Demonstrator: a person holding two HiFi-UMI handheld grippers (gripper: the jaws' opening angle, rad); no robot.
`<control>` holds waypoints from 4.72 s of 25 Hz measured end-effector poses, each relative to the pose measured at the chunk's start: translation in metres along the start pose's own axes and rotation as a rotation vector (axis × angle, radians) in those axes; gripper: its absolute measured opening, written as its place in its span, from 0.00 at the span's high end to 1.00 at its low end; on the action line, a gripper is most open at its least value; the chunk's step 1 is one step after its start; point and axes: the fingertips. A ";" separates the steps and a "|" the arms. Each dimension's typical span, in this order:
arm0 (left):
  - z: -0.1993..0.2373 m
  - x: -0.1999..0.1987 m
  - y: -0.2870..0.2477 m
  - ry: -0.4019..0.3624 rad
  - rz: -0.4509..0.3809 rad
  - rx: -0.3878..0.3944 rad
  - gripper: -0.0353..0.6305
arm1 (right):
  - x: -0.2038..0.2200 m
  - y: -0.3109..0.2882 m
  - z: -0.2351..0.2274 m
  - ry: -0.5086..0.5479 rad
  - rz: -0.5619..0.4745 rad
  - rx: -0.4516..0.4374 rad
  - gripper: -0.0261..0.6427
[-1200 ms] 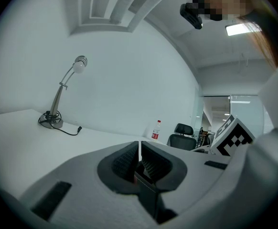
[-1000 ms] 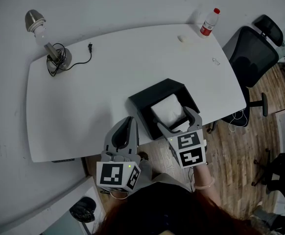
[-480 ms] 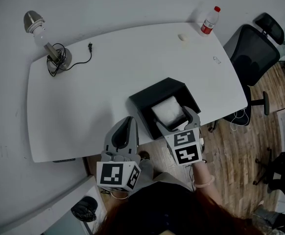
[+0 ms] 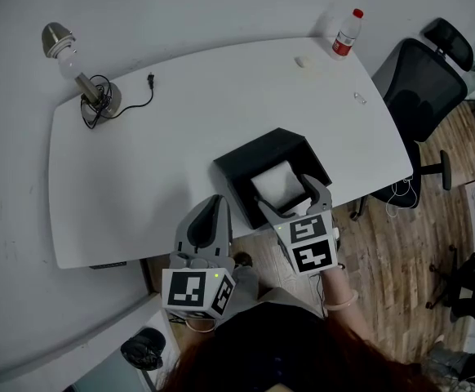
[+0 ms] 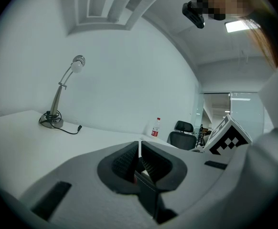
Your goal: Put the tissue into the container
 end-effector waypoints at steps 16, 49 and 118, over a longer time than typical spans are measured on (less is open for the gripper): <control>-0.038 -0.001 0.016 -0.043 -0.005 -0.018 0.89 | -0.006 0.045 -0.008 -0.036 -0.156 -0.028 0.33; -0.141 0.003 0.082 -0.133 -0.055 -0.030 0.89 | 0.012 0.164 -0.003 -0.036 -0.392 -0.093 0.34; -0.329 0.050 0.260 -0.204 -0.069 -0.033 0.89 | 0.135 0.423 0.006 -0.227 -0.642 -0.091 0.93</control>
Point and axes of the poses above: the fingertips, and each gripper's own axes: y backward along the fingers, z to its left, x out of its underside, and after that the axes turned 11 degrees about x, right-handed
